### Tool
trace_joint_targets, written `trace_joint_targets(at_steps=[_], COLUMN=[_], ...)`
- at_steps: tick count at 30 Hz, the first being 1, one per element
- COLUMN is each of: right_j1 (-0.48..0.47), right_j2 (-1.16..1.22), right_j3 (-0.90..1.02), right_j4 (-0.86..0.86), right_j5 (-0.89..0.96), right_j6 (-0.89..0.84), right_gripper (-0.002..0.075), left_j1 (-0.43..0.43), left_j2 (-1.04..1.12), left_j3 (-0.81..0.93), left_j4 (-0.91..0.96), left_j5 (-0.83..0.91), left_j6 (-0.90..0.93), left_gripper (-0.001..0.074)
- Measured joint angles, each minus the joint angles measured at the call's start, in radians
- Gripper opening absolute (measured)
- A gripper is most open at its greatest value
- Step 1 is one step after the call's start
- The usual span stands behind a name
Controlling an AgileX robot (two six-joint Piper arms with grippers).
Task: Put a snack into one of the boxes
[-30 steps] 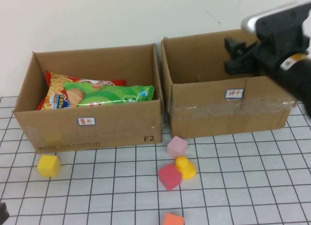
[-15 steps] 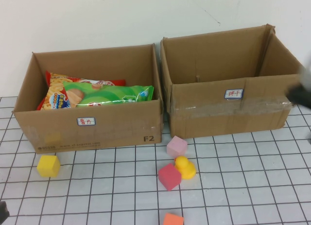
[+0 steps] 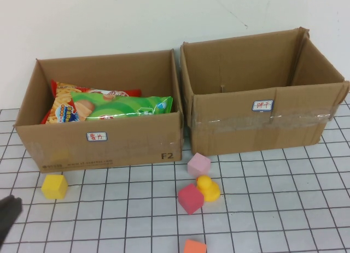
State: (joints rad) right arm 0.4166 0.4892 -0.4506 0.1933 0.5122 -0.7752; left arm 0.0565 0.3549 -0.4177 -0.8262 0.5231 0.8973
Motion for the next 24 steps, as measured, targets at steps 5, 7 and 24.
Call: trace_joint_targets(at_steps=[5,7,24], right_j1=[0.0,0.0,0.0], right_j2=[-0.163,-0.198,-0.218], right_j3=[0.094,0.1,0.109], right_j4=[0.022,0.037,0.101], right_j5=[-0.038,-0.038,0.127], right_j6=[-0.005,-0.005,-0.005], right_gripper=[-0.0001,-0.0001,-0.0001], left_j1=[0.0,0.0,-0.014], left_j2=[-0.072,-0.081,-0.081], left_j3=[0.074,0.119,0.177], left_j4=[-0.209,-0.245,-0.3], left_j5=[-0.012,-0.053,-0.021], left_j6=[0.127,0.144,0.151], left_gripper=[-0.0001,-0.0001,-0.0001])
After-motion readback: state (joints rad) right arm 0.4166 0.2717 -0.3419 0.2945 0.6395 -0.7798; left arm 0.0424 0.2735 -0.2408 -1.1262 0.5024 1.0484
